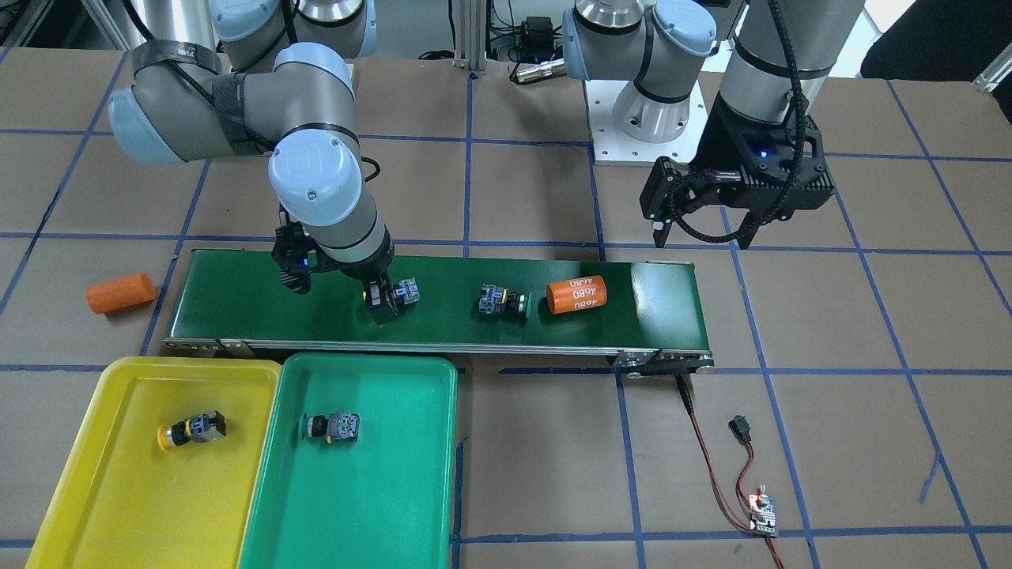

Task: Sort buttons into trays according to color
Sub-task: 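Lift the left gripper away while the right gripper grasps a yellow button, then carry the yellow button into the yellow tray and open the right gripper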

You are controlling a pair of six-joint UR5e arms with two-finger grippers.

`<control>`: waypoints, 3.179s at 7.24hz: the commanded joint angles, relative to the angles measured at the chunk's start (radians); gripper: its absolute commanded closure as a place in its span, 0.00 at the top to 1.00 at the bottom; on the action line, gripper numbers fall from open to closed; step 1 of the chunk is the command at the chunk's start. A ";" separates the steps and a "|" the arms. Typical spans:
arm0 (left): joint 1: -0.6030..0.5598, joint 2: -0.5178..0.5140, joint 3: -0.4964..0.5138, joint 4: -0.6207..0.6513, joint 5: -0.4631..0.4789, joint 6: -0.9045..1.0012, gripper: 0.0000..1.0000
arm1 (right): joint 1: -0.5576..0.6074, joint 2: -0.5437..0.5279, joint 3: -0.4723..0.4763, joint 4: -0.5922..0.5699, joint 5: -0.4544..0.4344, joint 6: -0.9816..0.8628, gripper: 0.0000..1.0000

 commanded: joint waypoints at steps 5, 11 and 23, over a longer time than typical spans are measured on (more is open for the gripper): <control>-0.001 0.019 -0.004 -0.017 0.009 -0.047 1.00 | -0.021 0.024 0.048 -0.042 -0.002 -0.048 0.00; -0.001 0.019 -0.005 -0.019 0.010 -0.047 1.00 | -0.289 -0.010 -0.080 -0.085 -0.035 -0.292 0.00; -0.001 0.018 -0.005 -0.019 0.010 -0.045 1.00 | -0.498 0.158 -0.137 -0.246 -0.049 -0.847 1.00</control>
